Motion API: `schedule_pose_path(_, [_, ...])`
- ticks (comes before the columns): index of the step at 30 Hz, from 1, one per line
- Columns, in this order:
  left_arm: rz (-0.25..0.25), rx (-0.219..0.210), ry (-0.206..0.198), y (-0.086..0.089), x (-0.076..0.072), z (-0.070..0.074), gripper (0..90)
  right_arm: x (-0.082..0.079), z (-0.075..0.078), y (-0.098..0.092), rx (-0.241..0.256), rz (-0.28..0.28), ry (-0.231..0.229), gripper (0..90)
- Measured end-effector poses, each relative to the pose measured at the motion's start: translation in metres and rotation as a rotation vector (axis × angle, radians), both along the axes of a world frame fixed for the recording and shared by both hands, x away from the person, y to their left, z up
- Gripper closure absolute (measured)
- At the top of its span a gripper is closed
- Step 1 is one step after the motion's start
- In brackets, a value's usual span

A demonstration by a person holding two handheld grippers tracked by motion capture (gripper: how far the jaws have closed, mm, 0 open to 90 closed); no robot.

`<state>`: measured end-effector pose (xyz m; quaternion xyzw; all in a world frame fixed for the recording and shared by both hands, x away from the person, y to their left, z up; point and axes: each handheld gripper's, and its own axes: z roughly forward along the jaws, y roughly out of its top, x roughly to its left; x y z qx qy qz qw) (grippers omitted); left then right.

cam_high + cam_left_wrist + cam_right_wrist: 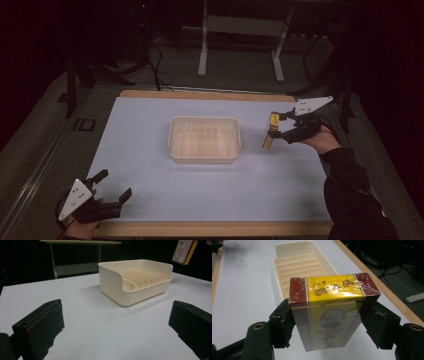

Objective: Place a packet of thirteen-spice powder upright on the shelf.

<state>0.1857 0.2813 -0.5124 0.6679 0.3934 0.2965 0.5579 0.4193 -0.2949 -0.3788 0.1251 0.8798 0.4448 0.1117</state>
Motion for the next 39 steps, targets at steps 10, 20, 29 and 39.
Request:
schedule_pose_path(10, [-0.001,-0.003,-0.001,0.0,0.0,0.0,0.0,0.003,0.017,0.027,-0.004,0.052,-0.016,30.5])
schedule_pose_path(20, [-0.004,-0.004,0.0,0.0,0.0,0.0,0.0,0.005,0.025,0.056,-0.024,0.093,-0.024,30.6])
schedule_pose_path(29, [-0.007,-0.007,0.001,0.0,0.0,0.0,0.0,0.008,0.032,0.081,-0.03,0.12,-0.031,30.6])
schedule_pose_path(39, [-0.011,-0.011,-0.002,0.001,-0.001,0.0,0.0,0.011,0.041,0.112,-0.019,0.156,-0.046,30.7])
